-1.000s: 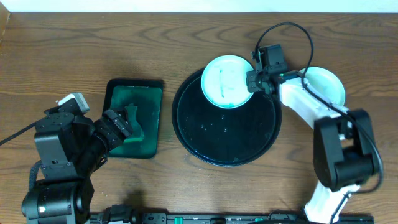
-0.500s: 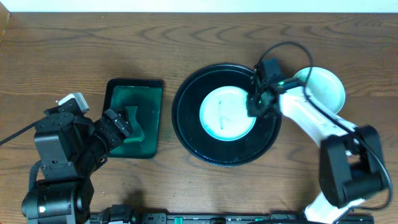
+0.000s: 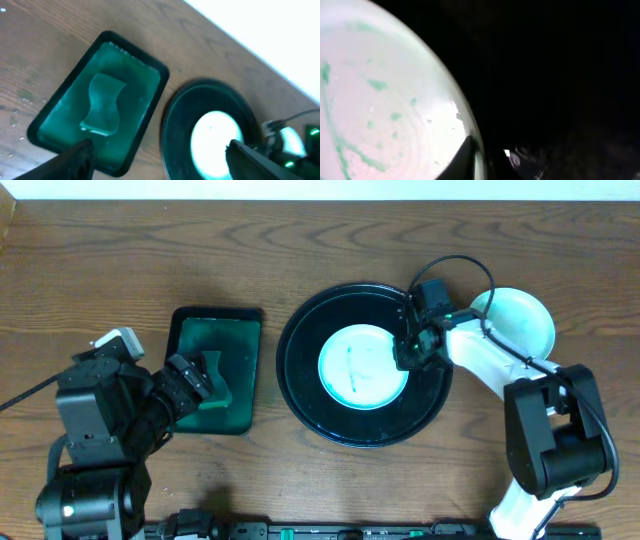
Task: Clean dirty plates on tray and stack at the side
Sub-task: 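Grasp the green sponge in the basin with the left gripper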
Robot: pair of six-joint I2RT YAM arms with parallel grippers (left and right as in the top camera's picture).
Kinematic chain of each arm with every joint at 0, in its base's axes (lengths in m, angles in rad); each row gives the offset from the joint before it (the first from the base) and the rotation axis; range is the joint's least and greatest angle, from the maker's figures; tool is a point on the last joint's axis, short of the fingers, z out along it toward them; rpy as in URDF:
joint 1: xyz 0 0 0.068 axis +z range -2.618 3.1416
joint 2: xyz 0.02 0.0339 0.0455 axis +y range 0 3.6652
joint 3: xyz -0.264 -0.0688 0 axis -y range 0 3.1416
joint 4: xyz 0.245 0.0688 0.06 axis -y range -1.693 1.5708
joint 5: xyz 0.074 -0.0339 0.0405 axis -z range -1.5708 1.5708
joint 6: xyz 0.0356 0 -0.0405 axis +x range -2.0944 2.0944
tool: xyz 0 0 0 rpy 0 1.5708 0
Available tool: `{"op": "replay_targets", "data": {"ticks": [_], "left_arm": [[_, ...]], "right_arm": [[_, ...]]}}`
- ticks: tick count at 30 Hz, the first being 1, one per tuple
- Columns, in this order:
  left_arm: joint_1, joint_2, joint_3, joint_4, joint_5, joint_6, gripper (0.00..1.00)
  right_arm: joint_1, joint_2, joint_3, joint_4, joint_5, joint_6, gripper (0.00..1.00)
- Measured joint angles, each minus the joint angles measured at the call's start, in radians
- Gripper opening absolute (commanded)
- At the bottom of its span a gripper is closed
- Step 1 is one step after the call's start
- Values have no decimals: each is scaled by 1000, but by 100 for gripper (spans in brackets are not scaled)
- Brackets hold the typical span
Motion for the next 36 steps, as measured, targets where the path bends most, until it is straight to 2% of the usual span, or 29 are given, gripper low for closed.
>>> {"op": "replay_targets", "data": {"ticks": [4,9,13,16,17,20,21,30,36], "left_arm": [[-11,106,1,-80,-12,64,66],[-18,340,1,-107,-146,85,64],[-18,628,1,-5,-221,72,64],[-18,787,0,92,-226,56,64],[-18,905,0,146,-213,45,63],[-18,981,0,182,-189,34,19],[-18,1012,0,198,-179,37,7],[-17,1023,8,140,-156,35,7],[-17,829,8,102,-136,36,7]], "right_arm": [[-24,11,8,-1,-51,-16,1],[-26,13,9,-1,-60,-23,1],[-27,14,11,-2,-61,-26,1],[-27,15,11,-2,-61,-26,1],[-27,15,11,-2,-62,-26,1],[-27,15,12,-2,-61,-26,1],[-27,15,12,-2,-63,-26,1],[-27,15,12,-2,-63,-26,1],[-27,15,12,-2,-62,-26,1]]}}
